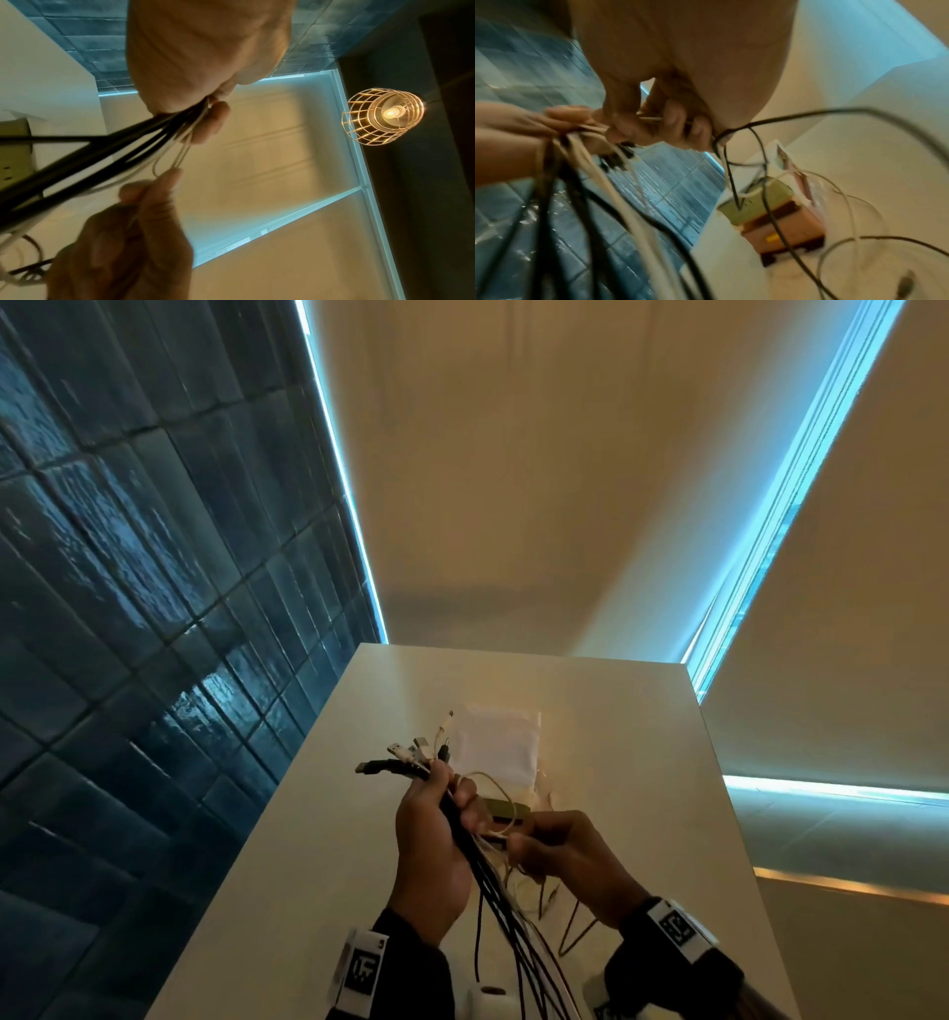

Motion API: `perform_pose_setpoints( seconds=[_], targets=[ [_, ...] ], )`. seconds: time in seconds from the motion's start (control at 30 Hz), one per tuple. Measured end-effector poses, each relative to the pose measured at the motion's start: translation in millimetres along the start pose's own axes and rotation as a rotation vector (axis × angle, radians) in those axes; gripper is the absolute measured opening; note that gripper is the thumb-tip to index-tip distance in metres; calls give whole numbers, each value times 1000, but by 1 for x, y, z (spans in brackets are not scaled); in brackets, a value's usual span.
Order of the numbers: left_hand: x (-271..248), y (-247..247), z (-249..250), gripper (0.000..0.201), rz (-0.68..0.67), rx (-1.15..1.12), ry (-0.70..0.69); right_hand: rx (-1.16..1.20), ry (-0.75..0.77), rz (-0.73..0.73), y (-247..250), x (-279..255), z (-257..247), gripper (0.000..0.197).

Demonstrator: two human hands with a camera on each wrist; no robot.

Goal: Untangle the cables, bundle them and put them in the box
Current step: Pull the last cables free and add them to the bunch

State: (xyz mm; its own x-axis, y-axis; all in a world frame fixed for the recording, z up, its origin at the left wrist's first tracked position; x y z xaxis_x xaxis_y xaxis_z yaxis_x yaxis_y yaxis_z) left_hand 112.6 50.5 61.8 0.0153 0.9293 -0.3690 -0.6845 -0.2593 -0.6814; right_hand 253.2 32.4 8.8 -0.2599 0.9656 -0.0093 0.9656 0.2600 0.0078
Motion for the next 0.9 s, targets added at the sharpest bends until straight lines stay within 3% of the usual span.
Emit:
perform_pose_setpoints(
  seconds=[0.3, 0.53, 0.7, 0.8, 0.9],
  targets=[
    [-11, -2, 15, 32, -88, 61, -89, -328, -190, 68, 26, 19, 79, 42],
    [-15, 0, 25, 34, -83, 61, -109, -346, -209, 42, 30, 22, 100, 50],
    [-15, 4, 29, 33, -50, 121, -153, -497, -325, 14, 45, 23, 119, 47],
    [-9, 12, 23, 31, 22, 187, -131, -416, -389, 124, 51, 30, 106, 38],
    [-2, 16, 14, 28, 73, 210, -76, -118, -361, 244, 47, 34, 66, 28]
  ],
)
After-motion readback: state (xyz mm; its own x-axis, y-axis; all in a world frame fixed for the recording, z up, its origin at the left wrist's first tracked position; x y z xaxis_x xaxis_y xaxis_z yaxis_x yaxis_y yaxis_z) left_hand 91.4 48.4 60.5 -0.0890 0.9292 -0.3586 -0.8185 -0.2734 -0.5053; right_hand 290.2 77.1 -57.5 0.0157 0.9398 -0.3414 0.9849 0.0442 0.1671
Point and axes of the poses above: each hand's wrist, its own x-axis towards the middle knuckle, its own y-axis out of the back of the hand, z = x × y, the point moved 4 cm from there along x, towards the middle knuckle, and after that the axes turned 6 degrees about -x, right-handed, at the moved point
